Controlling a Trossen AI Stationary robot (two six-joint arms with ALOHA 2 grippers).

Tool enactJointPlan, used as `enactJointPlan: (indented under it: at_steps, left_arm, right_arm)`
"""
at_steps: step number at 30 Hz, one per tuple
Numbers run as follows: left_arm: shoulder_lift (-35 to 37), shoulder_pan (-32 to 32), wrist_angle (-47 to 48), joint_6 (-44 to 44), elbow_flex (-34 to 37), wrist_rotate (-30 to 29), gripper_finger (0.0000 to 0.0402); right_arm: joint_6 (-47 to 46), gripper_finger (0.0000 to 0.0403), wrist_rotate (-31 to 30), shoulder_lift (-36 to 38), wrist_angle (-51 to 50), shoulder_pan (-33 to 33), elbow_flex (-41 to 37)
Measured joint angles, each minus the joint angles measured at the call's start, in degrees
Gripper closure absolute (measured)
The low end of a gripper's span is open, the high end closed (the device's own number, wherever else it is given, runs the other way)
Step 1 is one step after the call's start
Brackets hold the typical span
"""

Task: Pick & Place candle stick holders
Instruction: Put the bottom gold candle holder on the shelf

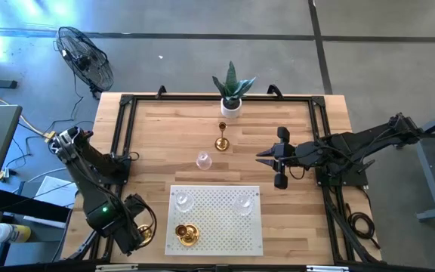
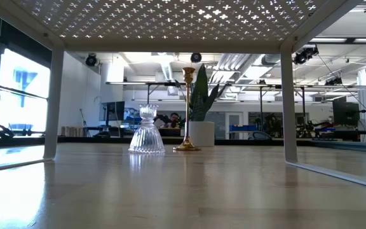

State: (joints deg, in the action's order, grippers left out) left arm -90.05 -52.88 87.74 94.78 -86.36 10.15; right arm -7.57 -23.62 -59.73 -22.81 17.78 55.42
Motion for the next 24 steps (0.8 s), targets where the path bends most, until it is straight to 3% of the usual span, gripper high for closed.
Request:
enactJointPlan:
  at_steps: [17, 24]
  left_arm:
    - [-0.1, 0.0, -0.74, -0.46, 0.08, -0.87, 0.0222]
    - [-0.1, -0.04, -0.54, -4.91, 0.08, -6.91, 0.0222]
  right_arm:
    - [-0.02, 0.0347, -0.2, 0.0, 0.0, 0.02, 0.0]
    - [-0.04, 0.0346, -0.2, -0.02, 0.0, 0.0, 0.0]
